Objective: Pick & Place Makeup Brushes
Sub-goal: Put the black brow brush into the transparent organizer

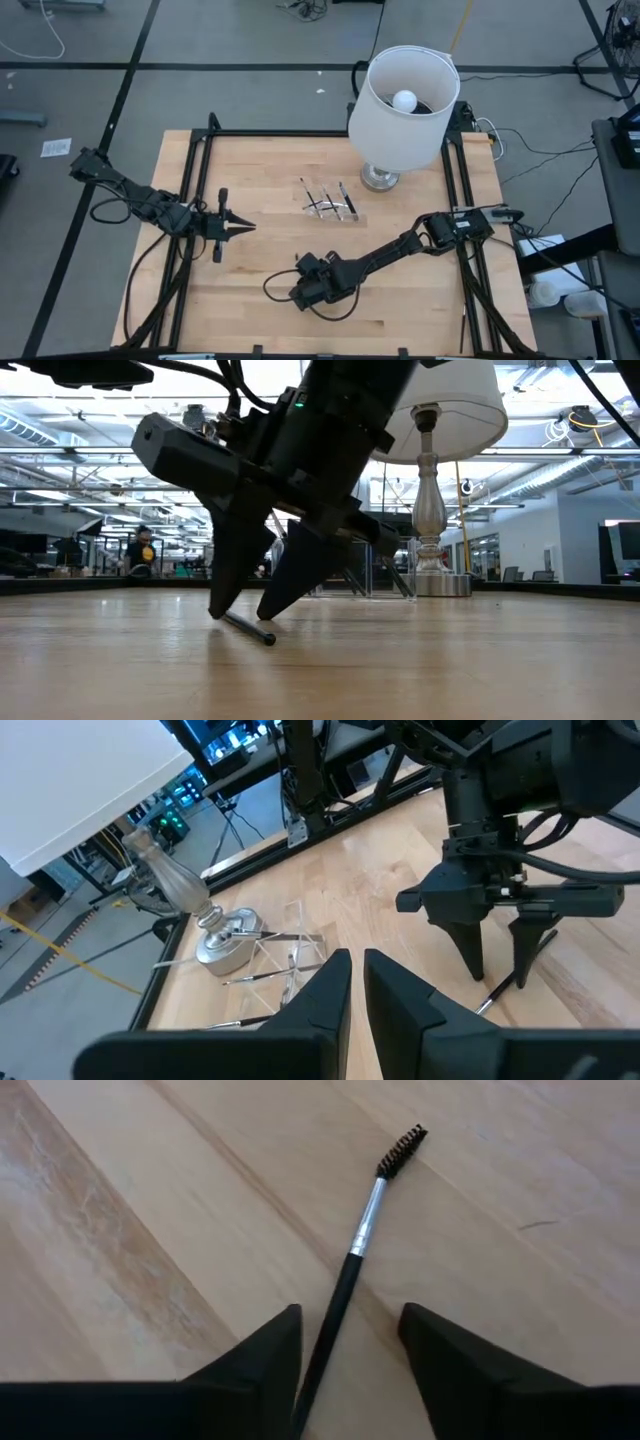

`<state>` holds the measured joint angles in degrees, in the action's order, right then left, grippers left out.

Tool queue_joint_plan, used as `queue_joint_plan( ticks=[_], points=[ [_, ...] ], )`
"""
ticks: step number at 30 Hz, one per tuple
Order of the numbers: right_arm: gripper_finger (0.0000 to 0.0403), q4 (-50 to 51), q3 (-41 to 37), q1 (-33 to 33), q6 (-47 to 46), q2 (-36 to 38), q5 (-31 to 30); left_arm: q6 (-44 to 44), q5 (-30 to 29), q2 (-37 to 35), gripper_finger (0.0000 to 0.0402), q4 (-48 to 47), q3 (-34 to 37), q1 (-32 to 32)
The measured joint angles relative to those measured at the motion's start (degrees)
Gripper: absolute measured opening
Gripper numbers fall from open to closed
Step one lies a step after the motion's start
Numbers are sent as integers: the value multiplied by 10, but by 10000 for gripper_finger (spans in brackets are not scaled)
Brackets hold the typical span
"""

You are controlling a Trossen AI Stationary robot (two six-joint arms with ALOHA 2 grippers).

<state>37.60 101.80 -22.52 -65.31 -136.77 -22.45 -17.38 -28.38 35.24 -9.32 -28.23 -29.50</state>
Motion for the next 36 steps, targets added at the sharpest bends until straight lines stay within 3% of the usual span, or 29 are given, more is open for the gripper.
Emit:
queue_joint_plan(
  ticks=[13, 21, 29, 36],
  points=[
    [10, 4, -1, -2, 16, 0, -3, 3, 0, 0, 42, 0, 0, 0],
    [4, -29, -1, -4, 56, 2, -11, 5, 0, 0, 42, 0, 0, 0],
    [1, -34, -5, -22, 133, 49, -110, -1, -1, 0, 42, 1, 0, 0],
    [1, -16, -3, -46, 184, 114, -238, 1, 8, 0, 42, 0, 0, 0]
  ],
)
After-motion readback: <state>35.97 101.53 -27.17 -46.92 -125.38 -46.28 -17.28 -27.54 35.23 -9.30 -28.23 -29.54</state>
